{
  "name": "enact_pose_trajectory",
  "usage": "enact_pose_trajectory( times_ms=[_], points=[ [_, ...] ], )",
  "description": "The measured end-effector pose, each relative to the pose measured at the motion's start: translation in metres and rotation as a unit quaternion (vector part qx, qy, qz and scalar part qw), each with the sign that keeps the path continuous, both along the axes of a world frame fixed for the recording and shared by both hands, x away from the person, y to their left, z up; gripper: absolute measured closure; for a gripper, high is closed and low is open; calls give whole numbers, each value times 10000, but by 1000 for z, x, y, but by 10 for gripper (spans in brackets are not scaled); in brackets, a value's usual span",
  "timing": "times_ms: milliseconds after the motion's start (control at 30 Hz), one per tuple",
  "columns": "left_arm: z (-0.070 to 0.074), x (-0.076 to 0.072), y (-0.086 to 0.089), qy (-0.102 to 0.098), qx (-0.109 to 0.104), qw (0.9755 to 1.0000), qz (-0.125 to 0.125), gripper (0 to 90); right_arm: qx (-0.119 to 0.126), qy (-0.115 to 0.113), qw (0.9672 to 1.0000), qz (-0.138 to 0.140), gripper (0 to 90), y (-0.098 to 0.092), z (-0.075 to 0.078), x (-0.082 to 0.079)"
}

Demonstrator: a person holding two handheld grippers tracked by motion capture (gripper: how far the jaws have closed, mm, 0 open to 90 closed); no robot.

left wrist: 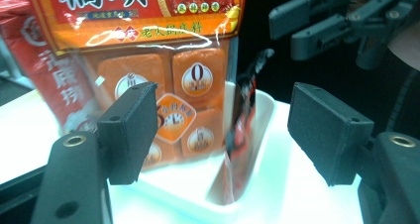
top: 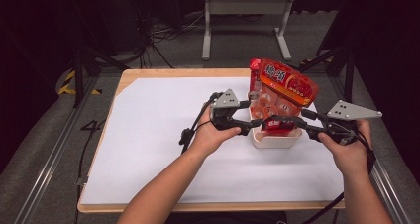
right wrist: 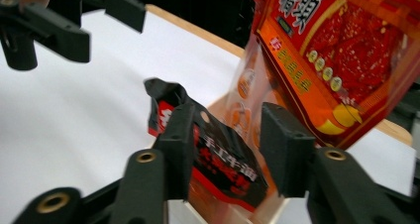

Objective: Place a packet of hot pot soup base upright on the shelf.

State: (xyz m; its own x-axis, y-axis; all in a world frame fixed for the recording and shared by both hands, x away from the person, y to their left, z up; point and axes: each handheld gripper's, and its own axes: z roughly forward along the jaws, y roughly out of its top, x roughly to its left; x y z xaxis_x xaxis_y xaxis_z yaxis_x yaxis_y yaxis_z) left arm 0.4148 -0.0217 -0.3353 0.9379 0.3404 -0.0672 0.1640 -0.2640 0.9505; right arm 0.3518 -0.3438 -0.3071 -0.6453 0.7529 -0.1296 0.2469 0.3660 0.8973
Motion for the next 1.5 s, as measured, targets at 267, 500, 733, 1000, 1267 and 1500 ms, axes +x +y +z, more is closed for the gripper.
enact_pose_trajectory(
  times_ms=[267,500,733,1000,1267,1500],
  points=[
    [3,-21,52,-67,44,9994,322,271,271,-13,9996,65,410,7,-1,-1],
    [3,-36,89,-129,169,9978,628,250,412,-36,9991,137,320,12,-2,1],
    [1,-48,133,-50,101,9946,1033,221,461,-6,9988,159,286,16,-8,1],
    [-8,-63,180,-71,16,9875,1573,166,483,-29,9986,212,265,19,-16,-1],
    [-30,-80,216,-108,-36,9803,1974,164,523,-32,9984,234,254,20,-25,-7],
    [-49,-89,232,-60,-21,9770,2133,160,570,-29,9981,240,248,17,-44,-15]
  ],
)
